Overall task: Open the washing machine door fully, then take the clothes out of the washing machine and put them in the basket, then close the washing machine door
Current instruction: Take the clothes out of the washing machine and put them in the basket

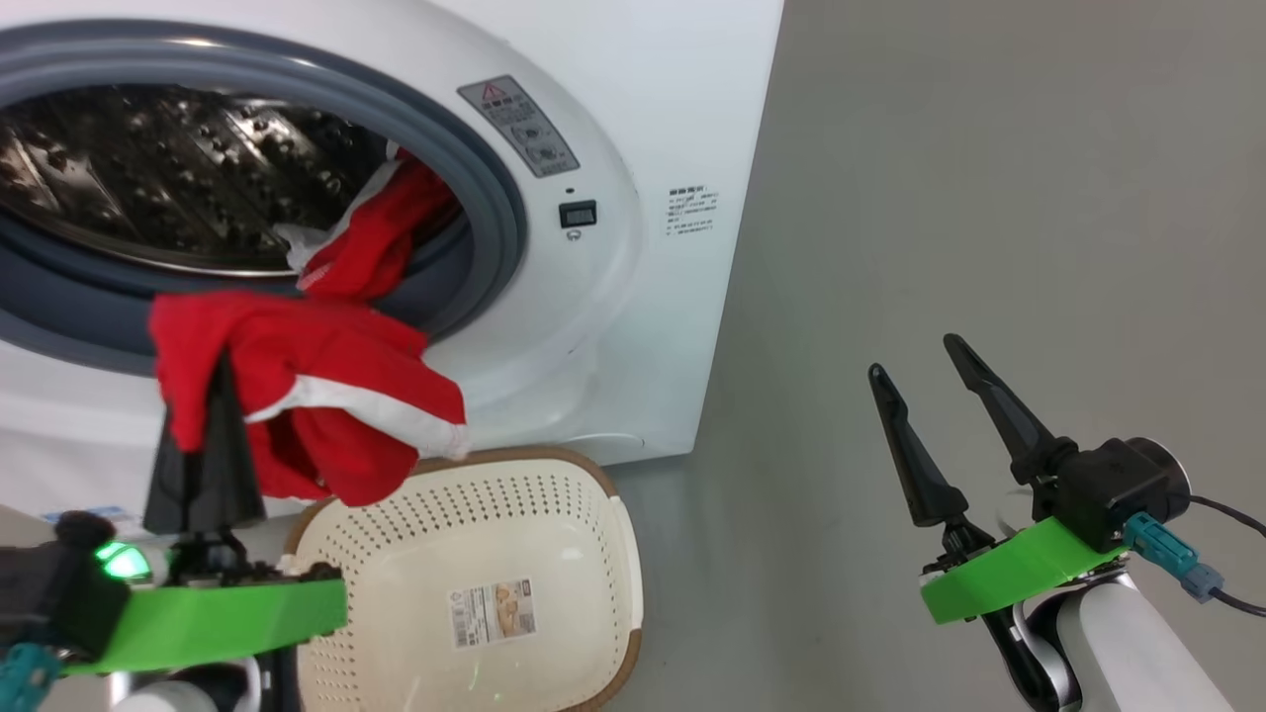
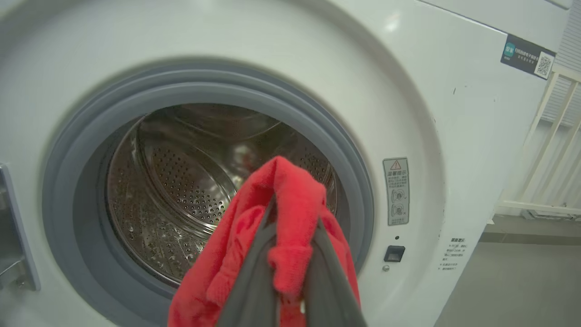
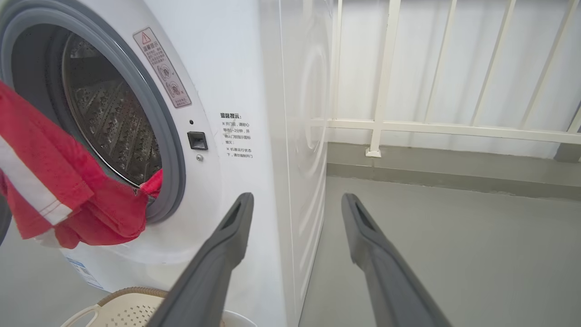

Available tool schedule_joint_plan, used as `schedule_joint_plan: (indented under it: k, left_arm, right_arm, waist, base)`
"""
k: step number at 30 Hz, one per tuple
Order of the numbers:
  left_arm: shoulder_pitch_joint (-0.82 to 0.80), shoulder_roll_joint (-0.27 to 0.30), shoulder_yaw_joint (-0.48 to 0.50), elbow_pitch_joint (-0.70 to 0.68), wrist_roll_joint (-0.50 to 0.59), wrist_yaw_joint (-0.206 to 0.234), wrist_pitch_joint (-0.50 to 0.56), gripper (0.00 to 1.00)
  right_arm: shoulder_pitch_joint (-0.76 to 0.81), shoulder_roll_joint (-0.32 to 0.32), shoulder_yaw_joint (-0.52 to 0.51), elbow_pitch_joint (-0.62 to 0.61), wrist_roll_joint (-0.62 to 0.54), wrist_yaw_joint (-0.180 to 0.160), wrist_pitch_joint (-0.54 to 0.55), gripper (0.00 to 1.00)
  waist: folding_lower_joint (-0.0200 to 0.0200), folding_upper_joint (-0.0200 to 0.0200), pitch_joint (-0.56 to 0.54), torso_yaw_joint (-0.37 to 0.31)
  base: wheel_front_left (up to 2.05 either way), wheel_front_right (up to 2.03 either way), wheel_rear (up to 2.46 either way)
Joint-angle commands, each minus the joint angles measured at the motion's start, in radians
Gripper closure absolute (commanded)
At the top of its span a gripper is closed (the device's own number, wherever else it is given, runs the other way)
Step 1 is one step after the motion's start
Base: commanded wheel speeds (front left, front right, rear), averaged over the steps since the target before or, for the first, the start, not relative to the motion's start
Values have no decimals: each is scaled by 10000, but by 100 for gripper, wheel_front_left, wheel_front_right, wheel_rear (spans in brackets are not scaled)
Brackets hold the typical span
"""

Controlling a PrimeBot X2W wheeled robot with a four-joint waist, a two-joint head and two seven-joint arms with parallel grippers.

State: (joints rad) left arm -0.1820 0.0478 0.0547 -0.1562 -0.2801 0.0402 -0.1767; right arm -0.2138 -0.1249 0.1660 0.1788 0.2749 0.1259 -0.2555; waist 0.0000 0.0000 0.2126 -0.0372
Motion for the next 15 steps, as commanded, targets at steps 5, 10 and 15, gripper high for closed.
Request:
schedule_joint_plan:
  k: [5,10,15]
  left_arm:
    - [-183,61,-113,759,-434,78,-95,100]
    - [-582,44,-407,2271,-919,-23,-95,100]
    - [-1292,39,-533,4099,-1228,-246,-239,100]
  right_arm:
    - [-329,-42,123,-314,20,48,-63,0]
    - [-569,-64,109,-387,5,48,-63,0]
    - [-866,-77,161,-448,-21,48,-63,0]
  waist:
    - [0,0,657,21]
    - [0,0,1192,48]
    - [0,0,1744,40]
  base:
    - [0,0,0]
    - [0,0,0]
    - [0,0,0]
